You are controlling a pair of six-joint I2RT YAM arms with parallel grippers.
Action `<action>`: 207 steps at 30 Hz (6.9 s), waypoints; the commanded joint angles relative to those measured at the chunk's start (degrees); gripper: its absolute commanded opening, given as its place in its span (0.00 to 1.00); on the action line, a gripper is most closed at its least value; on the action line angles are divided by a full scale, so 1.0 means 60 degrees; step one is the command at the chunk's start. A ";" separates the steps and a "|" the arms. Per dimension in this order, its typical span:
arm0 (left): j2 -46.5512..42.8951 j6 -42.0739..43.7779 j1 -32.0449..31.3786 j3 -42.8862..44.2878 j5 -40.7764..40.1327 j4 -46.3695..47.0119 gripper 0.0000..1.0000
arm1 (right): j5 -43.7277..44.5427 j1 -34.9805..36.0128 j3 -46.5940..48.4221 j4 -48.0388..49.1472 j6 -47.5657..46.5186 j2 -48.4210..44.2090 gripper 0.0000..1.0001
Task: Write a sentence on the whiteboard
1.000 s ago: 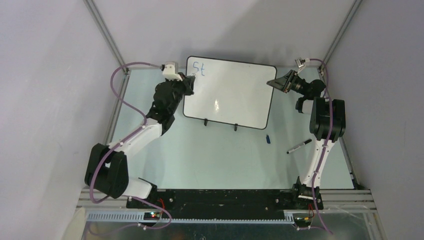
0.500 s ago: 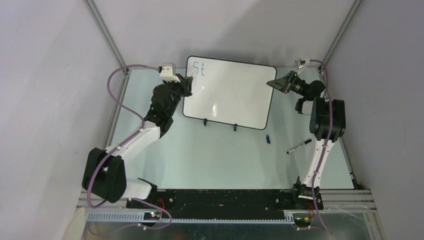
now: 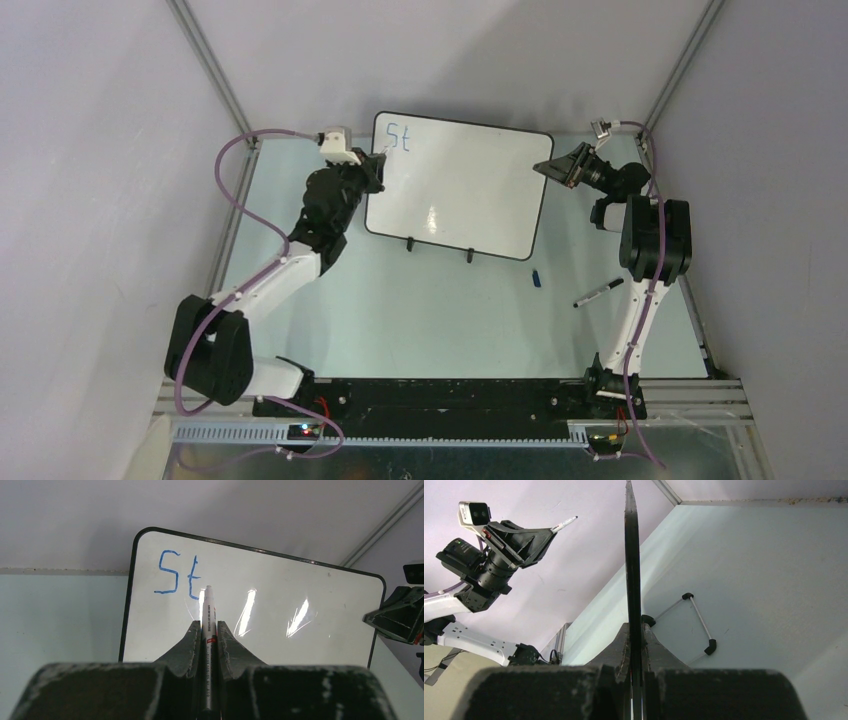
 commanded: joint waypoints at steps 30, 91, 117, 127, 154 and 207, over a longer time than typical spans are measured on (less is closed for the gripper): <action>0.2301 0.0352 -0.0321 0.2793 0.0177 -0.1847 0.01 | 0.0017 -0.0025 -0.0012 0.0317 0.0292 -0.0722 0.00; 0.3571 0.0978 -0.0539 0.4717 -0.0473 -0.3290 0.00 | -0.0042 -0.0084 -0.0024 0.0328 0.0357 -0.0818 0.00; 0.3279 0.0898 -0.0618 0.4200 -0.0294 -0.3290 0.00 | -0.0089 -0.0093 -0.0027 0.0329 0.0399 -0.0844 0.00; 0.3121 0.0870 -0.0683 0.3984 -0.0442 -0.3426 0.00 | -0.0100 -0.0084 -0.0025 0.0326 0.0414 -0.0860 0.00; 0.3272 0.1030 -0.0771 0.4394 -0.0984 -0.3397 0.00 | -0.0126 -0.0069 -0.0019 0.0330 0.0382 -0.0884 0.00; 0.3862 0.0942 -0.0829 0.5218 -0.0490 -0.3672 0.00 | -0.0100 -0.0093 -0.0079 0.0323 0.0358 -0.0902 0.00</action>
